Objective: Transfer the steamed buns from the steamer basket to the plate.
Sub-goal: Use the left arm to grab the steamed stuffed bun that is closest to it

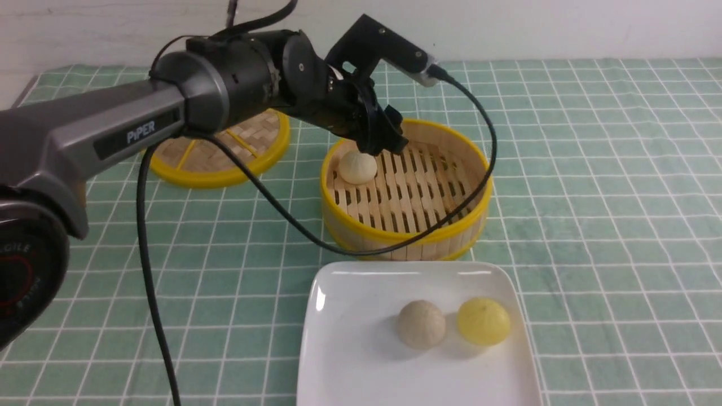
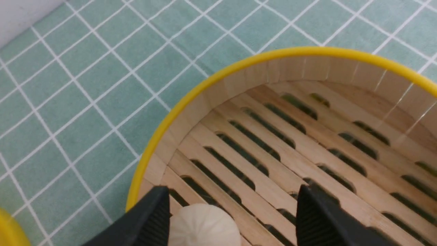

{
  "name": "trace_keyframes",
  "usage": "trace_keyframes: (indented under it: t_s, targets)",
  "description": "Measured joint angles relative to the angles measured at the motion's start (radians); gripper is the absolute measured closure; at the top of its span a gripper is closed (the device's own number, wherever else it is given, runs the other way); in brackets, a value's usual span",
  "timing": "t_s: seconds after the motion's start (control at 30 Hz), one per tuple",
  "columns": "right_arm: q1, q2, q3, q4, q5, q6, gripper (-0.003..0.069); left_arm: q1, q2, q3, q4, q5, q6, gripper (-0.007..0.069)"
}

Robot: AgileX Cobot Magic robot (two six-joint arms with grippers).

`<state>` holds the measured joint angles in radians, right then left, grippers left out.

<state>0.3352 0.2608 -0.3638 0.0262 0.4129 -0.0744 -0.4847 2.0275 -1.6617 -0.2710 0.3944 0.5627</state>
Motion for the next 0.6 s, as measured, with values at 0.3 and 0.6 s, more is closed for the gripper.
trace_keyframes:
  t_s: [0.3, 0.6]
  targets:
    - [0.000, 0.000, 0.000, 0.007, 0.010, 0.000, 0.0132, 0.000, 0.066, -0.004, 0.003, -0.013, -0.001, 0.0130]
    - [0.000, 0.000, 0.000, 0.007, 0.012, 0.000, 0.0132, 0.001, 0.115, -0.004, 0.035, -0.071, -0.001, 0.0130]
